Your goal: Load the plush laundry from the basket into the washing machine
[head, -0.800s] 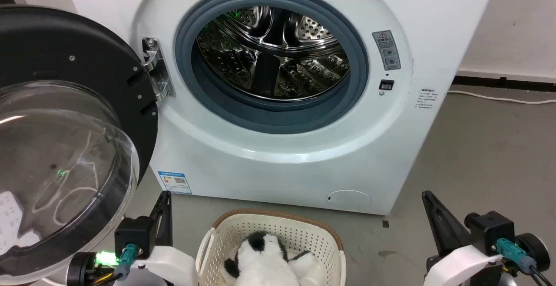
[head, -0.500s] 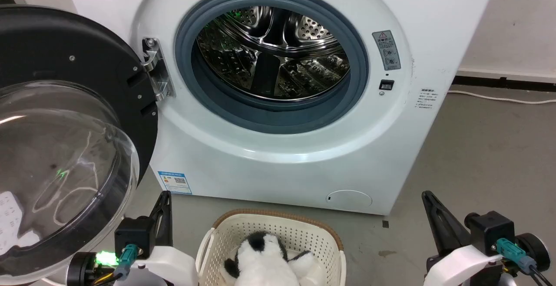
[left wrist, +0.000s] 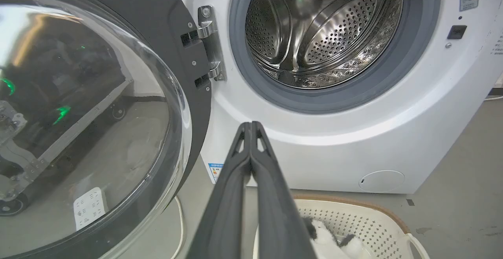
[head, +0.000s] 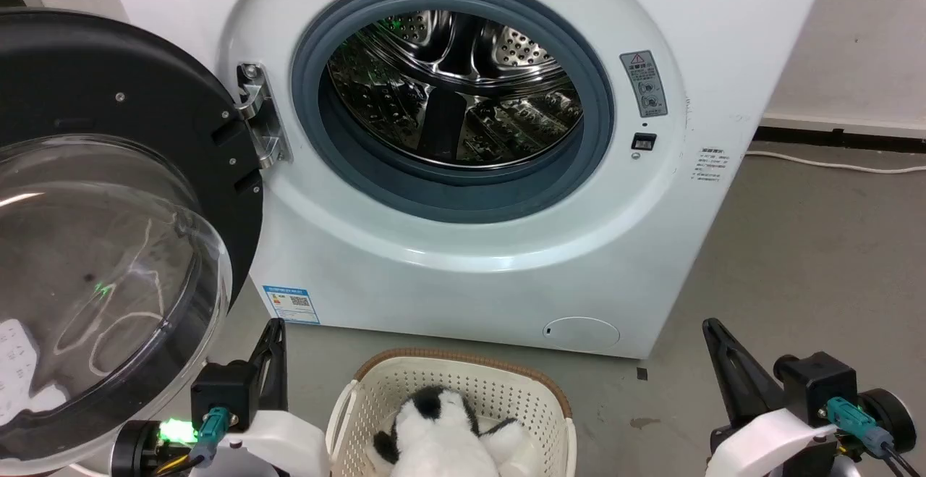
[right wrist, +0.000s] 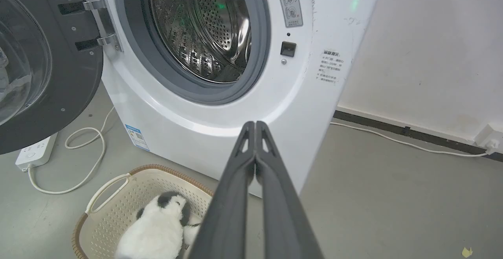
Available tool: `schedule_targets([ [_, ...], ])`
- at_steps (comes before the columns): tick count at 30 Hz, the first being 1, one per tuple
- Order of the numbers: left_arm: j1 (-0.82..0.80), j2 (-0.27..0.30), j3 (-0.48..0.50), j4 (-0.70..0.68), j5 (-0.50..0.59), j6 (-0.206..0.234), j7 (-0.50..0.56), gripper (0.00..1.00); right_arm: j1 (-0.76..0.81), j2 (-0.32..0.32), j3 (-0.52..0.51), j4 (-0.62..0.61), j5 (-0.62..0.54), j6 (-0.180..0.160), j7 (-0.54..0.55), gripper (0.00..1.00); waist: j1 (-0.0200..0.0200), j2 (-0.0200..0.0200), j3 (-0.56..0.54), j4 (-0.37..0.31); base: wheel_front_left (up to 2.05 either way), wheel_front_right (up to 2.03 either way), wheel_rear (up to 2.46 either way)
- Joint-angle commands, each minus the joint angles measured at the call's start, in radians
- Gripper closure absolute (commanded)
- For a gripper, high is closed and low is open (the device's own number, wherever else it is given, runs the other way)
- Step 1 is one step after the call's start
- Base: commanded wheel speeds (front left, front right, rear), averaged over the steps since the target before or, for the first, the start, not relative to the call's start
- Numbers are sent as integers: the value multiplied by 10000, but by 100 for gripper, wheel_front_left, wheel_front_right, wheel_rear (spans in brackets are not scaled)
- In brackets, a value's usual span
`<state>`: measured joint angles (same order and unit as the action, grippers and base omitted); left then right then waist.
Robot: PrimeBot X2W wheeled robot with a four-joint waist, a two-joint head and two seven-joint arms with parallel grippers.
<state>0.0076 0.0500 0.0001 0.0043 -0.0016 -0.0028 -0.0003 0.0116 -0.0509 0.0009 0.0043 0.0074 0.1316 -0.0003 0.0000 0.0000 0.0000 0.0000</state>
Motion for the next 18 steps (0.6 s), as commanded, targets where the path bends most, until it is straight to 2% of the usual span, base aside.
schedule_targets([
  [1, -76, 3, -1, -43, 16, 28, 3, 100, -116, 7, -9, -43, -74, -9, 3, 100, 0, 0, 0, 0, 0, 0, 0],
  [13, -76, 3, -1, -43, 16, 28, 3, 100, -116, 7, -9, -43, -74, -9, 3, 100, 0, 0, 0, 0, 0, 0, 0],
  [14, 1, 0, -2, 2, -1, -2, -3, 0, 2, 0, 0, 0, 5, 0, -2, 0, 0, 0, 0, 0, 0, 0, 0],
  [18, 1, 0, -9, 3, -4, -1, -7, 0, 5, 0, 2, 6, 18, 0, -6, 0, 0, 0, 0, 0, 0, 0, 0],
])
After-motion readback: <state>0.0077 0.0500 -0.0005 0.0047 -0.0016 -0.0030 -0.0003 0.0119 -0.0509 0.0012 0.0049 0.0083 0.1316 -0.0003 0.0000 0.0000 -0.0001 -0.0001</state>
